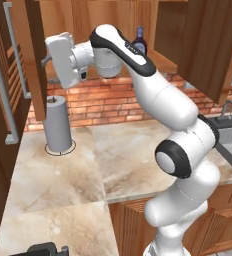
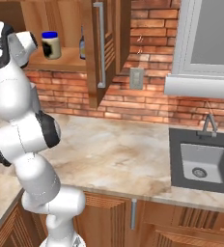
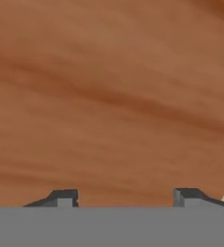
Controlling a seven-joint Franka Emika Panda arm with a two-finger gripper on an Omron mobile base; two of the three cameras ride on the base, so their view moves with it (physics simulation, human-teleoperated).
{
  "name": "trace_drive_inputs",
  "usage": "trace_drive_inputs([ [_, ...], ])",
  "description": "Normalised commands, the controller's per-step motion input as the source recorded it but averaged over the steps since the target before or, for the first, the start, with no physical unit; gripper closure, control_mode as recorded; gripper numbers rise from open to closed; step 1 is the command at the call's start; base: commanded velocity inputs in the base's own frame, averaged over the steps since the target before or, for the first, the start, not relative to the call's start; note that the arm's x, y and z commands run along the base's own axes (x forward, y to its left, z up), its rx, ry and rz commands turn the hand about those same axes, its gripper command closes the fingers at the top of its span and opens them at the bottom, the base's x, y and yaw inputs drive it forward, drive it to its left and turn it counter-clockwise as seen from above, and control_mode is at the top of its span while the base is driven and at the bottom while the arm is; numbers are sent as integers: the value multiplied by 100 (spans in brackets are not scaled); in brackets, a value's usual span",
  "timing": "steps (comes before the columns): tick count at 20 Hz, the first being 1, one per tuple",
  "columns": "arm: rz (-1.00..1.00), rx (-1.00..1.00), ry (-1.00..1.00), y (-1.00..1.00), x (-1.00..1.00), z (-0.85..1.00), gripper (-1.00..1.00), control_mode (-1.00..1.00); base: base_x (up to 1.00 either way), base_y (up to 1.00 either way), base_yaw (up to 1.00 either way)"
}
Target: Move the mayonnaise and condiment bottle from the cabinet to the dining counter.
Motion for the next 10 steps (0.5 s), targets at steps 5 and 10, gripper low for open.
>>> trace_drive_inputs([
  [5,-2,-13,-19,16,-43,12,-100,-100,0,0,0],
  [10,-21,-34,-33,-48,-24,4,-100,-100,0,0,0],
])
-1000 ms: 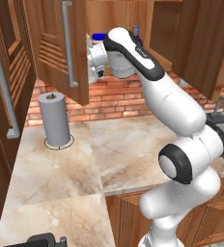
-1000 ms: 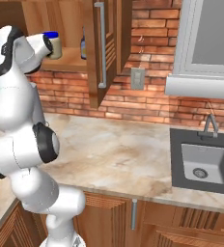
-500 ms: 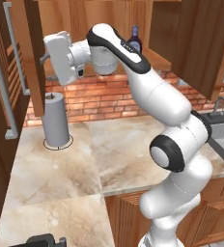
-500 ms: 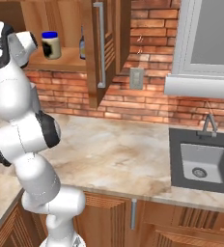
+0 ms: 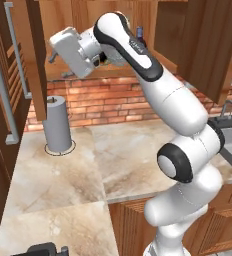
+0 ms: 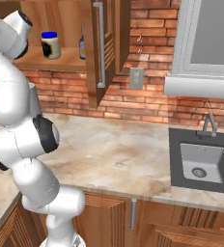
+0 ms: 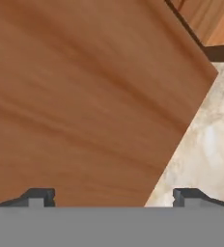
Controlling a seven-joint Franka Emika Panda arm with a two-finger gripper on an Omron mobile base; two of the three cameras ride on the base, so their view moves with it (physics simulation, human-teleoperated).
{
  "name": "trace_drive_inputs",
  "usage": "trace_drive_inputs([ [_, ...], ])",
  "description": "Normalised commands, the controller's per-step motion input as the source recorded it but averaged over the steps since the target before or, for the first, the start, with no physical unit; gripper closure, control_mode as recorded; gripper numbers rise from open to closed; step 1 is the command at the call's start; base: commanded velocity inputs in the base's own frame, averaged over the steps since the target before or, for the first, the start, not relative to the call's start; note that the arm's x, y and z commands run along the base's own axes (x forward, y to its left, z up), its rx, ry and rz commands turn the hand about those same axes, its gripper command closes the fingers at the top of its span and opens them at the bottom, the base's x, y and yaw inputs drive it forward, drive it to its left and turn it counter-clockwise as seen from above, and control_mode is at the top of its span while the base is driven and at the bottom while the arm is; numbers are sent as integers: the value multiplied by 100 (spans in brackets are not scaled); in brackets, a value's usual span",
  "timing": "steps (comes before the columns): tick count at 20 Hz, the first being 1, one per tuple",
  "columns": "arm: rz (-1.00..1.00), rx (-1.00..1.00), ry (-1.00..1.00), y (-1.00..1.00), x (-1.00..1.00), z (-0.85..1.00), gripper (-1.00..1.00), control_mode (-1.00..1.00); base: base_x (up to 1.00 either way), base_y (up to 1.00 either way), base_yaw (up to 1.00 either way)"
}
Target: Move the mayonnaise and condiment bottle from the cabinet to the dining counter.
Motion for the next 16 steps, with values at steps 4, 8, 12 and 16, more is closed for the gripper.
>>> trace_drive_inputs([
  [4,-27,-41,-41,-52,-27,0,-100,-100,0,0,0],
  [8,-28,-43,-41,-57,-31,0,-100,-100,0,0,0],
  [12,-26,-39,-32,-63,-19,0,-100,-100,0,0,0],
  [16,-21,-30,-27,-66,-6,0,-100,-100,0,0,0],
])
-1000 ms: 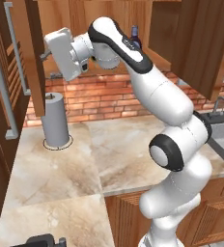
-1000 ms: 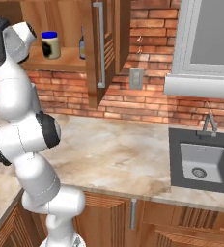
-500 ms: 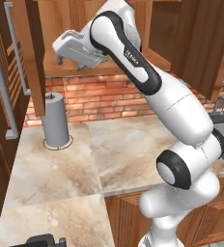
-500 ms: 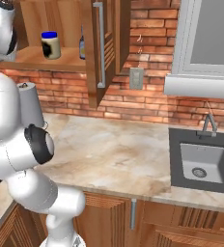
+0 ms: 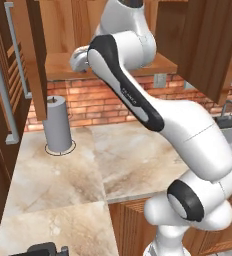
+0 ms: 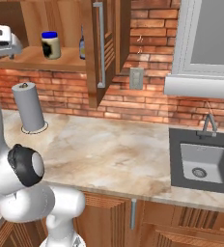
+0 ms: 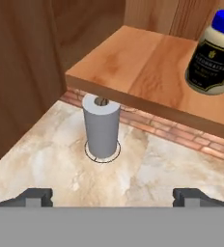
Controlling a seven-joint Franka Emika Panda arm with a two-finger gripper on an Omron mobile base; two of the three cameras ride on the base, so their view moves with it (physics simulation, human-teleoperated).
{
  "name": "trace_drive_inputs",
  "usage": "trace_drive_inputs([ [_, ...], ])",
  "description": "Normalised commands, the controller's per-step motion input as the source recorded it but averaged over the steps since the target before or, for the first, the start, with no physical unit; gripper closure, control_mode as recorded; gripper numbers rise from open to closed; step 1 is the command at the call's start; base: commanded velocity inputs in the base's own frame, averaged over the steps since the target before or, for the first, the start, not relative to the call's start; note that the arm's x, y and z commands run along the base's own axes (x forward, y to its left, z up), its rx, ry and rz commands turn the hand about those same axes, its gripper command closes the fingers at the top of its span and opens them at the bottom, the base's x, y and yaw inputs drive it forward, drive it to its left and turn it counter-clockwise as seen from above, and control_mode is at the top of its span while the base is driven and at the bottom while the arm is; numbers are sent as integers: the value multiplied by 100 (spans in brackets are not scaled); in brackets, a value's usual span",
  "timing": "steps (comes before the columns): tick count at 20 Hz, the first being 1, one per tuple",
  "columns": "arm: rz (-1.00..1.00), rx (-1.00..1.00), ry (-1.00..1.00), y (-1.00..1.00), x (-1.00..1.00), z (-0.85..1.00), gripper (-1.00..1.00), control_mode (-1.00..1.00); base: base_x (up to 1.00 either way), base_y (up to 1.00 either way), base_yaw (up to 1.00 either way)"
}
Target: Move the mayonnaise and condiment bottle from the cabinet to the dining counter.
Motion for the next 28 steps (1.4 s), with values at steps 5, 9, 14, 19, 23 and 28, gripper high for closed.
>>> trace_drive_inputs([
  [5,-21,-20,-37,-72,-6,0,-100,-100,0,0,0],
  [9,-19,-8,-31,-68,0,2,-100,-100,0,0,0],
  [14,-12,0,-14,-56,0,4,-100,-100,0,0,0],
  [19,-6,0,-2,-35,2,5,-100,-100,0,0,0],
  [23,-10,0,1,-6,25,25,-100,-100,0,0,0],
  [28,-10,1,1,-7,36,19,-100,-100,0,0,0],
])
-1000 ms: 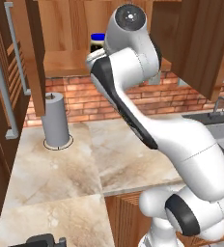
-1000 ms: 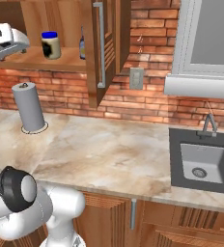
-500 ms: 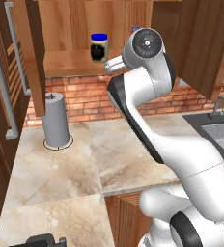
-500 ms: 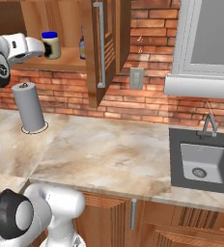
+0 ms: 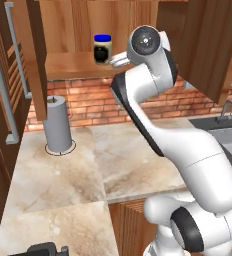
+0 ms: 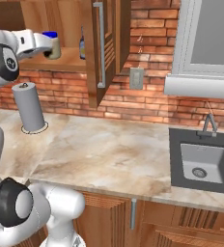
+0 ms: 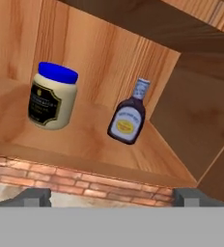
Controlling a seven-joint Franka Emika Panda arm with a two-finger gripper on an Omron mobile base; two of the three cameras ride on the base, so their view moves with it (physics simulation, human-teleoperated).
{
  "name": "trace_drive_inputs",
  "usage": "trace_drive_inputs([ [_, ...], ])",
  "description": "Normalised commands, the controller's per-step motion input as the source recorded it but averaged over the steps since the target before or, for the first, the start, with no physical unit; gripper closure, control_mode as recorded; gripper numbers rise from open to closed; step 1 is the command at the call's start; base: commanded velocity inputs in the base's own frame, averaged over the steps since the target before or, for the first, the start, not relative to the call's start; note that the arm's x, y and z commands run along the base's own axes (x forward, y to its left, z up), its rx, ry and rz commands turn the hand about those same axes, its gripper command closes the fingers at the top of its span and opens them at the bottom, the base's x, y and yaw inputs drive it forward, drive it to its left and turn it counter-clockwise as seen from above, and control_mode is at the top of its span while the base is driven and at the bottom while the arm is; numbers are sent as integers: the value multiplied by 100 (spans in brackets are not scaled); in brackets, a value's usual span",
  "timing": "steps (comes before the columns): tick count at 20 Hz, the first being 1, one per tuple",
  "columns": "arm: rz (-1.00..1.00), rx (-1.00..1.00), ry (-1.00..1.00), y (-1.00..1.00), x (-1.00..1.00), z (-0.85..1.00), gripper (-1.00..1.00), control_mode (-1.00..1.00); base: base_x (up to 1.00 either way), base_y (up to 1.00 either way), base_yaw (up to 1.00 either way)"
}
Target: Move the mayonnaise and condiment bottle from the cabinet to the dining counter.
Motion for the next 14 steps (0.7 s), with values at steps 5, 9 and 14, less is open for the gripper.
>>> trace_drive_inputs([
  [5,-10,4,3,-15,45,12,-100,-100,0,0,0],
  [9,-8,8,0,-36,45,0,-100,-100,0,0,0],
  [14,-6,13,0,-40,46,0,-100,-100,0,0,0],
])
